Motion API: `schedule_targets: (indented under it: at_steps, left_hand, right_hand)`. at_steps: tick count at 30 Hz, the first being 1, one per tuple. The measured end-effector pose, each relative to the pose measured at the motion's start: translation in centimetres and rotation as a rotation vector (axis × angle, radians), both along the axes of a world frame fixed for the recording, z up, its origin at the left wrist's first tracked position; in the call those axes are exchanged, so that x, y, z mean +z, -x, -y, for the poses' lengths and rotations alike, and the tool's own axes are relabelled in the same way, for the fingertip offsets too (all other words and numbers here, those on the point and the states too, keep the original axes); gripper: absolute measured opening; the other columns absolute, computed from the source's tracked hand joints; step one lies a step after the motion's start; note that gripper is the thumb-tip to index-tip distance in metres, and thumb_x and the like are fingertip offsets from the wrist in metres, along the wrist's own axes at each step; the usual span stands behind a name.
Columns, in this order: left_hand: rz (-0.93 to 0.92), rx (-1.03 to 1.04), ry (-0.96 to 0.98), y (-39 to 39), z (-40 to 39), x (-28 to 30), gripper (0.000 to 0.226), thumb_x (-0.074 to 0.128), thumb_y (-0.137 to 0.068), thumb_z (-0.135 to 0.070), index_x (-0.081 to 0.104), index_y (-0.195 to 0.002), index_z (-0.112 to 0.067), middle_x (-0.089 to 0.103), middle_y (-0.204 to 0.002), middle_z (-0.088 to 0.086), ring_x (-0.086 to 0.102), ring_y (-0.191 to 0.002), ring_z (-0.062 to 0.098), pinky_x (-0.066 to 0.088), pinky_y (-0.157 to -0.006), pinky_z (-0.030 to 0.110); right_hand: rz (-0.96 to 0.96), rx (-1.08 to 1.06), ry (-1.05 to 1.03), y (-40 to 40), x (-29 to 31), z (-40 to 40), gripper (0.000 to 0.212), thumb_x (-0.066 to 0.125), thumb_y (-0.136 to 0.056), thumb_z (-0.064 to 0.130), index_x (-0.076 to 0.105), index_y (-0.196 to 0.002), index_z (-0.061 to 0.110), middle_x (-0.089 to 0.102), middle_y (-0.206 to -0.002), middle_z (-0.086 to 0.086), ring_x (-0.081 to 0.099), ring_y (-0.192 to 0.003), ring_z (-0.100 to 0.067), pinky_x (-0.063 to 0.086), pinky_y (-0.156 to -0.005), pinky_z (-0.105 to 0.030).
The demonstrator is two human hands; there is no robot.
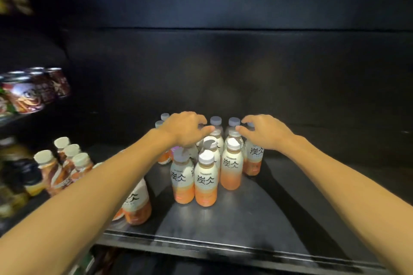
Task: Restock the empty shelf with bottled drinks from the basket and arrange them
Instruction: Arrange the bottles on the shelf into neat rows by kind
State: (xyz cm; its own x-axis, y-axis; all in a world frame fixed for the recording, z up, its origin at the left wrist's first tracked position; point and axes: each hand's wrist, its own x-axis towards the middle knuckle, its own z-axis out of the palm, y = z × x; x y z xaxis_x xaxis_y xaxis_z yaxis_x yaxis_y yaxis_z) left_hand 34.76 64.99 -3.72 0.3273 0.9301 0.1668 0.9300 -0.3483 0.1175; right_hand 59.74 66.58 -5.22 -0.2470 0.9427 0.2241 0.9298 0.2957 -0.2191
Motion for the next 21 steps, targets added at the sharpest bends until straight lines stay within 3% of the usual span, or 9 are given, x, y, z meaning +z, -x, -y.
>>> schedule_targets:
  at_steps: [3, 6, 9, 12, 14, 17, 21]
  left_hand:
    - [-0.032, 0.085, -0.009, 2.3, 2.1, 0.5, 0.046, 0.035, -0.1, -0.062, 0.062, -0.092, -0.025, 0.062, -0.093, -0.003, 0.059, -0.087, 0.019, 0.043, -0.071, 0.037]
    - [-0.042, 0.177, -0.022, 4.8, 4.6, 0.7, 0.052, 0.031, -0.1, -0.064, 0.064, -0.091, -0.025, 0.062, -0.093, -0.003, 0.061, -0.086, 0.018, 0.045, -0.071, 0.036]
    - [-0.014, 0.273, -0.027, 7.2, 7.5, 1.2, 0.054, 0.031, -0.102, -0.061, 0.068, -0.114, -0.025, 0.066, -0.111, -0.003, 0.06, -0.095, 0.013, 0.044, -0.076, 0.032]
    - [0.03, 0.362, 0.009, 10.0, 10.3, 1.7, 0.056, 0.028, -0.103, -0.058, 0.063, -0.129, -0.023, 0.065, -0.123, -0.001, 0.061, -0.108, 0.017, 0.048, -0.089, 0.037]
    - [0.046, 0.404, 0.02, 12.0, 11.8, 1.8, 0.059, 0.026, -0.103, -0.059, 0.063, -0.129, -0.021, 0.065, -0.125, 0.0, 0.061, -0.113, 0.021, 0.048, -0.098, 0.043]
    - [0.083, 0.446, 0.015, 14.7, 13.5, 1.5, 0.061, 0.024, -0.104, -0.058, 0.066, -0.121, -0.018, 0.067, -0.117, 0.002, 0.062, -0.105, 0.019, 0.048, -0.096, 0.04]
    - [0.101, 0.482, 0.013, 18.7, 14.6, 0.5, 0.06, 0.025, -0.102, -0.061, 0.064, -0.124, -0.022, 0.066, -0.121, 0.001, 0.062, -0.108, 0.02, 0.049, -0.098, 0.045]
  right_hand:
    - [0.011, 0.031, -0.005, 1.1, 0.5, 1.1, 0.048, 0.048, -0.098, 0.059, 0.067, -0.121, 0.021, 0.069, -0.109, -0.001, 0.064, -0.099, -0.025, 0.053, -0.078, -0.039]
    - [0.005, 0.086, -0.015, 2.6, 0.8, 2.4, 0.04, 0.047, -0.097, 0.06, 0.066, -0.104, 0.026, 0.065, -0.097, 0.005, 0.062, -0.097, -0.027, 0.051, -0.077, -0.039]
    - [-0.013, 0.138, -0.051, 4.6, 1.1, 3.7, 0.049, 0.049, -0.096, 0.06, 0.067, -0.125, 0.024, 0.07, -0.117, -0.002, 0.062, -0.113, -0.029, 0.052, -0.087, -0.042]
    - [-0.053, 0.211, -0.074, 7.3, 1.4, 5.0, 0.05, 0.049, -0.096, 0.06, 0.07, -0.116, 0.02, 0.071, -0.115, -0.005, 0.063, -0.113, -0.031, 0.053, -0.088, -0.044]
    - [-0.084, 0.233, -0.088, 9.3, 1.3, 5.8, 0.048, 0.052, -0.095, 0.058, 0.069, -0.121, 0.021, 0.071, -0.117, -0.004, 0.063, -0.113, -0.029, 0.052, -0.086, -0.04]
    - [-0.121, 0.282, -0.109, 12.3, 1.0, 6.7, 0.043, 0.055, -0.094, 0.057, 0.069, -0.114, 0.022, 0.069, -0.112, -0.001, 0.063, -0.111, -0.027, 0.051, -0.081, -0.04]
    - [-0.118, 0.313, -0.079, 16.5, 1.0, 7.5, 0.051, 0.054, -0.091, 0.064, 0.068, -0.123, 0.027, 0.069, -0.111, 0.001, 0.063, -0.109, -0.023, 0.055, -0.087, -0.044]
